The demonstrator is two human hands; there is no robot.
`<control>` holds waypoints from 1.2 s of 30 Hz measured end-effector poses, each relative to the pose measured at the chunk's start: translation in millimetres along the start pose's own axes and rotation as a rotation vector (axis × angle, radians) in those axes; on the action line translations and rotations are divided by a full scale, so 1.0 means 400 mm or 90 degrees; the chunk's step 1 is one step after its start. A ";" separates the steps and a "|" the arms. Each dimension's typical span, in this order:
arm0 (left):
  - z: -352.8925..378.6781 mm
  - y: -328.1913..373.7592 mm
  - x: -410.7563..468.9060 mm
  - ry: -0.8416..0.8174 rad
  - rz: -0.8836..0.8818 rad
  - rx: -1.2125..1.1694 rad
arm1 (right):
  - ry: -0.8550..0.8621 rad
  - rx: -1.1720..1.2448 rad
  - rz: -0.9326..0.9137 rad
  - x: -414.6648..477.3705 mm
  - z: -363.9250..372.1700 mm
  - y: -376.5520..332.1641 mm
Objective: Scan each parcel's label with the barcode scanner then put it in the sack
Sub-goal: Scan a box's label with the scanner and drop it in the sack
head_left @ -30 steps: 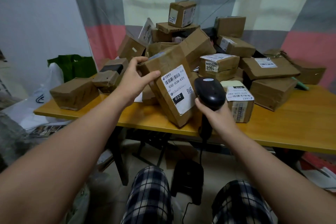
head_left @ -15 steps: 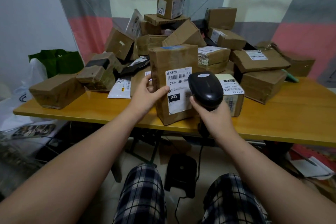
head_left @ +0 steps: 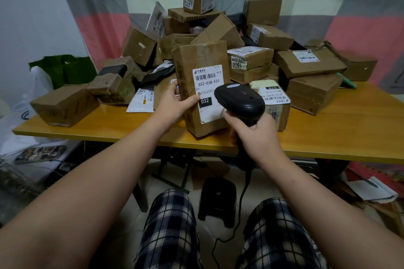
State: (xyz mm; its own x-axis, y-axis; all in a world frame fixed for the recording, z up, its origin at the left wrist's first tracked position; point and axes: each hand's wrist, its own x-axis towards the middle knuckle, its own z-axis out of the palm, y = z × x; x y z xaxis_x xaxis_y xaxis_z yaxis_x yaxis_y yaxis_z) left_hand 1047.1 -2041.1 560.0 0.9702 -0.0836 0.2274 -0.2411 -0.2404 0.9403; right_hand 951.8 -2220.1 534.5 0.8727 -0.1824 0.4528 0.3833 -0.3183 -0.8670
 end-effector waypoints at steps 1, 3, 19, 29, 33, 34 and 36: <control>0.001 -0.001 0.000 0.003 0.001 0.000 | -0.001 -0.001 -0.003 -0.002 0.001 -0.004; 0.002 0.000 -0.001 0.009 0.001 0.007 | -0.006 -0.009 -0.008 -0.006 -0.001 -0.012; -0.028 0.004 -0.054 0.093 0.059 -0.035 | -0.078 0.058 0.017 -0.004 0.007 -0.043; -0.334 -0.084 -0.341 0.375 0.053 -0.027 | -0.407 0.162 -0.014 -0.007 0.322 -0.066; -0.478 -0.153 -0.522 0.492 -0.025 0.107 | -0.547 0.134 -0.012 -0.060 0.504 -0.073; -0.513 -0.174 -0.567 0.520 -0.052 0.146 | -0.581 0.126 -0.010 -0.079 0.549 -0.078; -0.583 -0.222 -0.652 0.572 -0.122 0.242 | -0.650 0.105 -0.022 -0.115 0.636 -0.087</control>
State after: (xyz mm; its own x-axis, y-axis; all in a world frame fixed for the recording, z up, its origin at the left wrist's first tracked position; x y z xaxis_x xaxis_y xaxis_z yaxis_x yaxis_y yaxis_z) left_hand 821.0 -1772.5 476.1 0.6131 0.7156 0.3346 0.0829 -0.4795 0.8736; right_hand 975.1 -1963.9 491.1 0.6716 0.7252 0.1518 0.3820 -0.1634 -0.9096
